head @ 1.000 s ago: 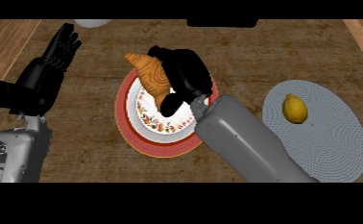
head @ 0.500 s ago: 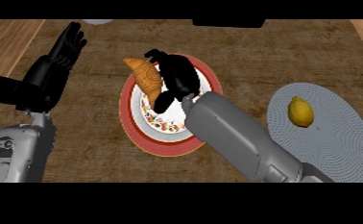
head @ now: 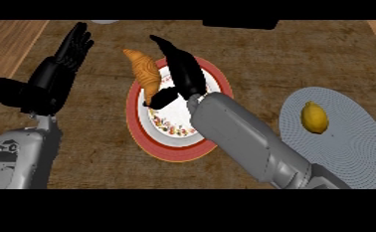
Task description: Pick the croissant from the placemat and place it in the plate
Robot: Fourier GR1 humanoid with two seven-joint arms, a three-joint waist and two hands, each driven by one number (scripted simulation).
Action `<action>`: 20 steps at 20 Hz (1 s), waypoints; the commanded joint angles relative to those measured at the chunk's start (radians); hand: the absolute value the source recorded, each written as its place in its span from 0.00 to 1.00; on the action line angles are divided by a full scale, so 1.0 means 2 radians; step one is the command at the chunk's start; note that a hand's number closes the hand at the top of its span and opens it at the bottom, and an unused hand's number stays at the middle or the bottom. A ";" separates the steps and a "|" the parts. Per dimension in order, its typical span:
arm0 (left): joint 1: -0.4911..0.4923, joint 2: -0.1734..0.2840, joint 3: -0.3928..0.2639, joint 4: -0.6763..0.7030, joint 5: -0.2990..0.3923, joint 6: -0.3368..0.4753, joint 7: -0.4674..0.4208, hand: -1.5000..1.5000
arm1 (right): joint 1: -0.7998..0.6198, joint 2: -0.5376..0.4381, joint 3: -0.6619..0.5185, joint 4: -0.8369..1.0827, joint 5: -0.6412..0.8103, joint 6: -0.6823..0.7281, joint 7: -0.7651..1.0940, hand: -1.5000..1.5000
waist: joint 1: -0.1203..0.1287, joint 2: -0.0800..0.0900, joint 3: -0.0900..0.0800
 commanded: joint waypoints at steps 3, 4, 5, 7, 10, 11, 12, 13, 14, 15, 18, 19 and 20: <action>0.016 -0.003 -0.005 -0.026 0.006 -0.005 0.018 0.50 | -0.007 0.000 -0.028 -0.016 -0.106 -0.042 -0.051 0.00 | -0.001 -0.002 0.000; 0.021 -0.006 -0.007 -0.023 -0.020 0.017 0.007 0.50 | 0.020 0.000 -0.027 -0.032 -0.101 -0.034 -0.059 0.00 | -0.018 -0.005 0.000; 0.035 0.002 0.006 -0.034 0.002 0.002 0.014 0.50 | 0.001 0.000 -0.070 -0.007 -0.108 -0.012 -0.085 0.00 | -0.018 -0.005 0.000; 0.041 0.017 0.025 -0.026 0.012 -0.013 -0.005 0.50 | -0.004 0.000 -0.093 0.004 -0.108 0.003 -0.079 0.00 | -0.025 -0.006 0.000; 0.036 0.015 0.028 -0.020 0.012 -0.009 0.005 0.50 | 0.032 -0.016 -0.134 0.021 -0.121 0.024 -0.137 0.00 | -0.028 -0.005 0.000; 0.039 0.022 0.031 -0.041 0.022 -0.017 0.022 0.50 | 0.045 -0.044 -0.135 -0.021 -0.118 0.026 -0.122 0.00 | -0.033 -0.008 0.000; 0.049 -0.003 0.013 -0.035 -0.006 0.008 0.007 0.50 | 0.056 -0.039 -0.137 -0.028 -0.113 0.023 -0.118 0.00 | -0.034 -0.008 0.000; 0.030 -0.005 0.008 -0.015 -0.019 0.014 -0.008 0.50 | 0.049 -0.043 -0.163 0.004 -0.132 0.056 -0.147 0.00 | -0.033 -0.006 0.000; 0.023 -0.003 0.011 -0.007 -0.017 0.014 0.006 0.50 | 0.091 -0.056 -0.158 -0.013 -0.129 0.060 -0.178 0.00 | -0.036 -0.006 0.000; 0.035 0.005 0.016 -0.044 -0.003 0.003 0.022 0.50 | 0.075 -0.075 -0.172 -0.031 -0.133 0.080 -0.149 0.00 | -0.034 -0.008 0.000; 0.042 0.003 0.016 -0.063 -0.005 0.009 0.036 0.50 | 0.124 -0.123 -0.183 -0.058 -0.138 0.122 -0.176 0.00 | -0.036 -0.009 0.000; 0.015 0.011 0.031 0.000 -0.004 0.000 0.002 0.50 | 0.105 -0.131 -0.181 -0.079 -0.131 0.136 -0.142 0.00 | -0.039 -0.008 0.000; 0.043 0.001 0.019 -0.039 -0.006 0.004 0.010 0.50 | 0.116 -0.161 -0.212 -0.051 -0.155 0.176 -0.194 0.00 | -0.035 -0.007 0.000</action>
